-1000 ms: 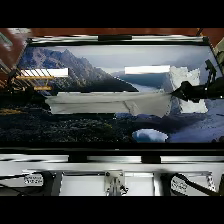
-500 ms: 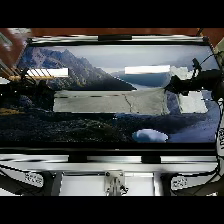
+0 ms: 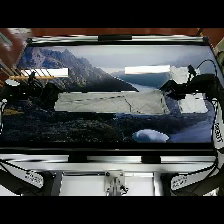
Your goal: Fold the shirts.
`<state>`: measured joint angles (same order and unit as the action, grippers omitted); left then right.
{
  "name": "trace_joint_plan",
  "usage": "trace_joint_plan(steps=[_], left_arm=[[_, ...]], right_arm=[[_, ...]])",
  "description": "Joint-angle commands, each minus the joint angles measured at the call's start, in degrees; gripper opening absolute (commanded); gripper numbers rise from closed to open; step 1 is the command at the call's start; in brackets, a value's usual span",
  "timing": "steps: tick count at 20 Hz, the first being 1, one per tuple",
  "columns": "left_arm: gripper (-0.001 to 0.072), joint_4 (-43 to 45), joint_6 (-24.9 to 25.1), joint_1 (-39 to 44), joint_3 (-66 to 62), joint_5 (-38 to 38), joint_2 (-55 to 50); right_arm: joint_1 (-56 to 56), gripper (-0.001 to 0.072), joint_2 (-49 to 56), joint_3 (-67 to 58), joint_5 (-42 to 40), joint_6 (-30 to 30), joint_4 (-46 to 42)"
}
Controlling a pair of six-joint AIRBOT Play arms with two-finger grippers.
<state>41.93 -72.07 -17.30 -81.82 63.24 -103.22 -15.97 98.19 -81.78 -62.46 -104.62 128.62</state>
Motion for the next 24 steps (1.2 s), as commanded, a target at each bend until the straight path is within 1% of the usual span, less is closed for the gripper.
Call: trace_joint_plan(steps=[1,3,4,6,8,10,13,19,24], left_arm=[[0.0639,0.0,-0.7,-1.5,-1.4,4.6,-0.2],[0.0637,0.0,-0.8,-3.0,-3.3,9.6,-0.2],[0.0613,0.0,-0.9,-3.8,-3.9,12.0,-0.2],[0.0609,0.0,-1.1,-4.5,-4.5,15.6,0.1],[0.0608,0.0,-1.1,-4.5,-4.5,18.7,0.3],[0.0608,0.0,-1.1,-4.5,-4.5,20.7,0.3],[0.0608,0.0,-1.1,-4.5,-4.5,21.0,0.3],[0.0608,0.0,-0.9,-4.5,-4.5,21.1,0.3],[0.0608,0.0,-0.9,-4.5,-4.5,21.1,0.3]], right_arm=[[0.0,0.0673,-2.4,-0.1,-4.1,-0.3,-12.2],[-0.2,0.0673,-3.6,-0.1,-5.4,4.3,-22.9],[-0.5,0.0673,-3.4,0.0,-6.2,4.7,-23.5],[-1.5,0.0673,-1.5,0.0,-7.6,3.3,-18.1],[-1.8,0.0673,1.1,0.0,-8.8,-0.3,-9.9],[-1.8,0.0673,2.4,0.0,-8.4,-1.5,-6.1],[-2.0,0.0673,2.5,0.0,-7.9,-2.3,-5.0],[-5.5,0.0673,1.4,-0.1,-14.7,-4.2,-2.2],[-4.7,0.0673,1.2,-0.1,-11.7,-3.7,-1.8]])
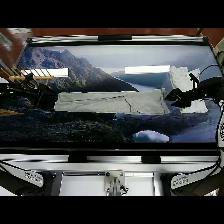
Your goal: Fold the shirts.
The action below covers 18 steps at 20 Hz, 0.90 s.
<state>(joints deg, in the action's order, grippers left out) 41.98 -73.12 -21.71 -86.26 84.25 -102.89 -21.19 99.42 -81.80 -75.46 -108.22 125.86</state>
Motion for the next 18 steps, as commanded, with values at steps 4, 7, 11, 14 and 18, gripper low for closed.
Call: trace_joint_plan(steps=[4,7,11,14,18], left_arm=[[0.0608,0.0,0.2,0.0,-0.1,0.0,0.0],[0.0607,0.0,0.2,0.0,-0.1,0.0,-0.1],[0.0608,0.0,0.2,0.0,-0.1,0.0,-0.1],[0.0608,0.0,0.2,0.0,-0.1,0.0,-0.1],[0.0607,0.0,0.2,0.0,-0.1,0.0,-0.1]], right_arm=[[3.5,0.0673,0.2,0.0,6.4,-0.5,-0.2],[4.9,0.0673,1.0,0.0,7.8,1.2,-5.0],[5.7,0.0673,1.1,0.0,9.0,3.3,-10.1],[5.7,0.0672,2.2,0.0,9.5,4.2,-9.6],[5.7,0.0672,5.4,0.0,9.3,4.2,-3.1]])
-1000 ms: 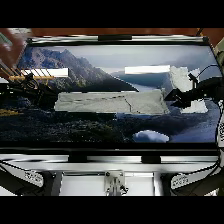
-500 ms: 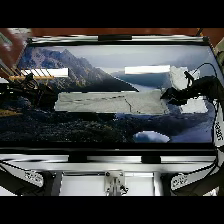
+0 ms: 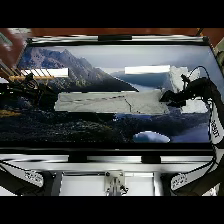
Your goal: Fold the shirts.
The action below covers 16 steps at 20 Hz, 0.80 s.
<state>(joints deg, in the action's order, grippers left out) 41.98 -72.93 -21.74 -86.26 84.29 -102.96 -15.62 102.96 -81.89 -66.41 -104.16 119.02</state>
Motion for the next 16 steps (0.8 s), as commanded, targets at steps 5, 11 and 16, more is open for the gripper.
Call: trace_joint_plan(steps=[5,11,16], left_arm=[[0.0608,0.0,0.0,0.0,-0.1,0.0,0.0],[0.06,-0.1,0.0,0.1,-0.1,-0.3,0.0],[0.0187,-4.6,4.9,3.8,-0.2,-2.7,2.7]], right_arm=[[0.2,0.0556,4.3,0.0,-4.4,-3.2,8.4],[0.7,0.0071,2.4,-0.4,-4.7,-7.1,8.2],[0.7,0.0072,-5.6,-2.0,-7.5,-3.7,8.0]])
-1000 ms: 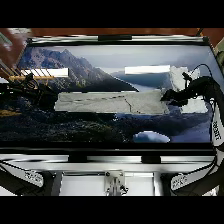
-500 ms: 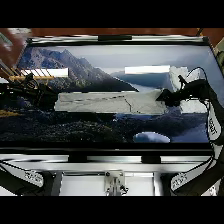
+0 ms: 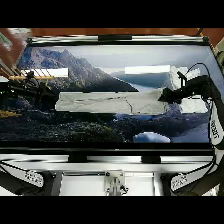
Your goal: Fold the shirts.
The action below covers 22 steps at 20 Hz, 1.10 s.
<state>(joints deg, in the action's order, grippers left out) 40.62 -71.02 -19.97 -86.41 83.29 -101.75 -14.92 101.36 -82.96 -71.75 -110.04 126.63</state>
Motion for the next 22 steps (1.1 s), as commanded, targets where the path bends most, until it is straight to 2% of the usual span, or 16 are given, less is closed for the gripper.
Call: trace_joint_plan(steps=[1,2,3,9,13,17,22], left_arm=[[0.0118,-5.3,4.6,3.7,-0.1,-2.4,2.6],[0.0047,-7.5,5.9,5.8,-0.1,-3.2,3.6],[0.0037,-9.0,6.0,8.3,-0.1,-4.4,4.3],[0.0037,-11.5,5.8,30.6,0.0,-17.9,3.0],[0.0037,-11.5,5.8,43.1,-0.1,-26.9,-0.2],[0.0037,-11.6,2.6,49.0,-0.1,-31.3,-2.7],[0.0037,-14.3,0.5,51.2,-0.1,-33.9,-4.4]], right_arm=[[0.0,0.0071,-5.6,-1.1,-3.3,3.4,0.1],[0.0,0.0071,-7.3,-1.3,-4.4,5.1,-0.9],[0.0,0.0071,-9.0,-1.3,-5.2,6.8,-1.8],[0.0,0.0072,-17.7,-1.3,-10.1,15.1,-5.0],[0.0,0.0071,-22.2,-1.3,-13.7,18.0,-5.2],[0.0,0.0071,-27.8,-1.3,-16.7,20.0,-5.2],[0.0,0.0072,-34.5,-1.3,-18.9,22.9,-4.9]])
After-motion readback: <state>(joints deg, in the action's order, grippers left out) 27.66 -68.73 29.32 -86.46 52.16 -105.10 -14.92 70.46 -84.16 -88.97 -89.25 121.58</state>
